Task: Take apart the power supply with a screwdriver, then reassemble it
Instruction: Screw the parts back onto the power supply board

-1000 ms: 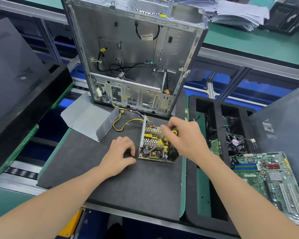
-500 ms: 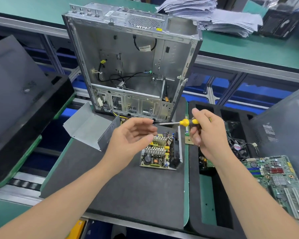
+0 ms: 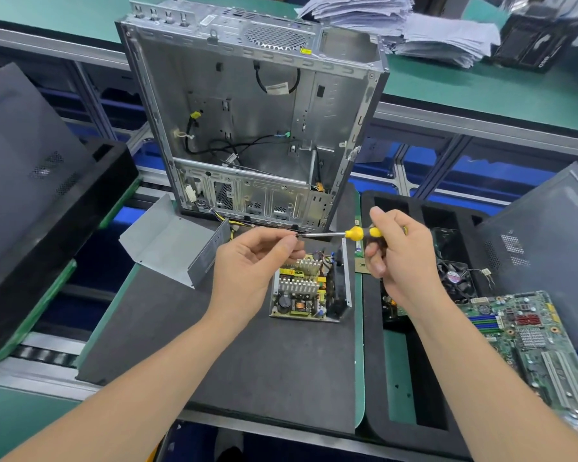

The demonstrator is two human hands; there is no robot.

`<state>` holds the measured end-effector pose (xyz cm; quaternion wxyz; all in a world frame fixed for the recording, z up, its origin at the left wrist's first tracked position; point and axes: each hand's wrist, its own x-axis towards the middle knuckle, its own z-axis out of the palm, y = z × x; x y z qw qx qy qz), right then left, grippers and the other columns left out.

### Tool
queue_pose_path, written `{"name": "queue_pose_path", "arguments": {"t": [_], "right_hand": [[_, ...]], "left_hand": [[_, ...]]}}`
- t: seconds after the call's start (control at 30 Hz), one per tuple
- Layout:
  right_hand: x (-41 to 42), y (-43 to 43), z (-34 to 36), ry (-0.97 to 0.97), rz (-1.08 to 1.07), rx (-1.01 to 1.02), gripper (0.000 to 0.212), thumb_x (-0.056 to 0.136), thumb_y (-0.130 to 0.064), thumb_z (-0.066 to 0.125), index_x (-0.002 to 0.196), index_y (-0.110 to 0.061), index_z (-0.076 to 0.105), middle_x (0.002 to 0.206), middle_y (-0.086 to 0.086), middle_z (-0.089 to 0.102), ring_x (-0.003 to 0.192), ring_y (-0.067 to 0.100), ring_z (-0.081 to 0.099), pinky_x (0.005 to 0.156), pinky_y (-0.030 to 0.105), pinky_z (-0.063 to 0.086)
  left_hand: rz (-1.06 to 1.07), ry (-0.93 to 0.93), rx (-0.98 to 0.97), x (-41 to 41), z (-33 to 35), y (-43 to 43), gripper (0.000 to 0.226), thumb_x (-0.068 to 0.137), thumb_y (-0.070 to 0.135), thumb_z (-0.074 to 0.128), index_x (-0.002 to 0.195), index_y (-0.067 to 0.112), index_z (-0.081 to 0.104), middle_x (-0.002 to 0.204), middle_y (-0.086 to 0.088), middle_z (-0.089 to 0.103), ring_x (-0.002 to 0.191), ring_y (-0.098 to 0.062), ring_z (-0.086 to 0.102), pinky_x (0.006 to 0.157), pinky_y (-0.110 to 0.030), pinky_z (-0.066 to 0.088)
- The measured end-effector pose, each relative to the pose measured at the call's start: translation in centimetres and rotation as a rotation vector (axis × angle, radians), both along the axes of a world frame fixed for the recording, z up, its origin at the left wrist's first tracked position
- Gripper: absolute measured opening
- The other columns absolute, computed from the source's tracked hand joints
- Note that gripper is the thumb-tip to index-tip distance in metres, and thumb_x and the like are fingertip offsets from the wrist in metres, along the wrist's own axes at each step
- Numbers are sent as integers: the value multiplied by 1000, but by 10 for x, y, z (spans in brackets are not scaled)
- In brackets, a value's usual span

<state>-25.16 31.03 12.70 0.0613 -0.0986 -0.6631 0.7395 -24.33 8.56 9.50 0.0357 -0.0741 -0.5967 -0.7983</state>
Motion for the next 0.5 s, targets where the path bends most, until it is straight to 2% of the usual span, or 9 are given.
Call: {"name": "queue_pose_path", "arguments": {"t": [0.13, 0.33, 0.5], "right_hand": [[2, 0, -2, 19, -10, 34, 39, 105, -31, 64, 69, -16, 59, 55, 12, 56, 33, 17, 39, 37, 20, 32], [6, 0, -7, 53, -10, 109, 36, 104, -33, 66, 74, -15, 60, 59, 16, 59, 36, 18, 45, 38, 23, 36], [7, 3, -11, 80, -6, 279, 33, 104, -35, 66, 82, -11, 61, 61, 15, 64, 40, 21, 52, 39, 25, 41]], "left_hand": [[25, -12, 3, 3, -1, 0, 7, 95, 3, 70, 99, 1, 75, 88, -14, 79, 83, -29, 79, 77, -27, 61], [24, -37, -61, 4, -7, -3, 8, 97, 4, 69, 101, 1, 75, 90, -12, 79, 84, -28, 79, 78, -26, 61], [-13, -56, -223, 3, -25, -15, 7, 96, 12, 73, 99, 14, 79, 90, -3, 80, 86, -19, 79, 78, -20, 58]]}}
